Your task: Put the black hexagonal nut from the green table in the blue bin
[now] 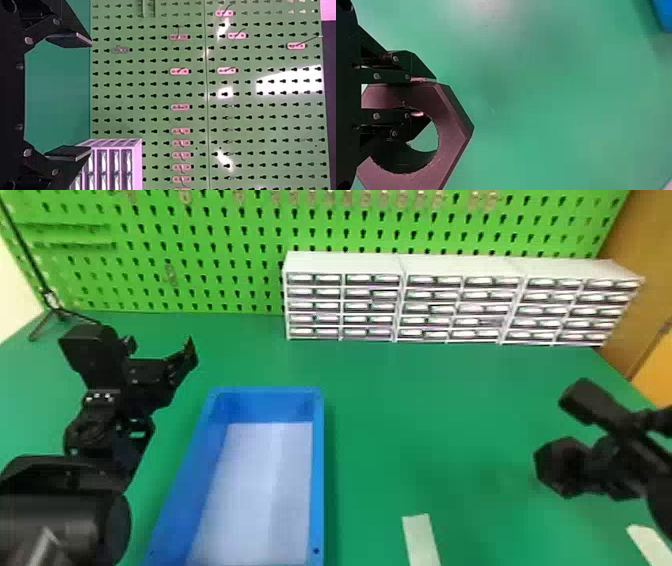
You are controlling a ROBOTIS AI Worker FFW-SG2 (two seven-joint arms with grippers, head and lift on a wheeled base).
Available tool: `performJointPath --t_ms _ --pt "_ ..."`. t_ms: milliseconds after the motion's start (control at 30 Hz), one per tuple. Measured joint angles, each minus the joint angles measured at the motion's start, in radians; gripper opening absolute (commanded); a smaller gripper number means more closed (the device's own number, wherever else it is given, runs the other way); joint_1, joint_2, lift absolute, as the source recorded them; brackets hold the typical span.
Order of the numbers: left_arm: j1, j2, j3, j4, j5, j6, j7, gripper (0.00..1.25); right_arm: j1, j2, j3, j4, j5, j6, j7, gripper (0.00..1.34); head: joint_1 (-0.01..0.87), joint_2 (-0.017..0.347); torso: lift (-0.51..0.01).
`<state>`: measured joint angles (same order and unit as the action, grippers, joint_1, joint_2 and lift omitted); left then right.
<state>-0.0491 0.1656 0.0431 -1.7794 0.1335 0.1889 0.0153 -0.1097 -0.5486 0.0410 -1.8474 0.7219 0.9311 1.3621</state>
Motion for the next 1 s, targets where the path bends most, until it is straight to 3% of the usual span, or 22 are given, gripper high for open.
performJointPath --t_ms 467,633,1000 --pt "0.001 0.0 -0.001 0.0 0.001 0.0 0.0 0.94 -0.149 -0.029 0.026 -0.083 -0.132 0.044 -0.026 0.29 0.686 0.028 -0.096" --pt "0.002 0.0 -0.002 0.0 0.001 0.0 0.001 0.94 -0.196 -0.029 0.047 -0.103 -0.273 0.058 -0.098 0.29 0.686 0.028 -0.096" --pt "0.002 -0.001 -0.006 0.0 0.003 0.0 0.008 0.94 -0.288 0.011 0.128 -0.135 -0.597 0.059 -0.25 0.29 0.686 0.028 -0.096"
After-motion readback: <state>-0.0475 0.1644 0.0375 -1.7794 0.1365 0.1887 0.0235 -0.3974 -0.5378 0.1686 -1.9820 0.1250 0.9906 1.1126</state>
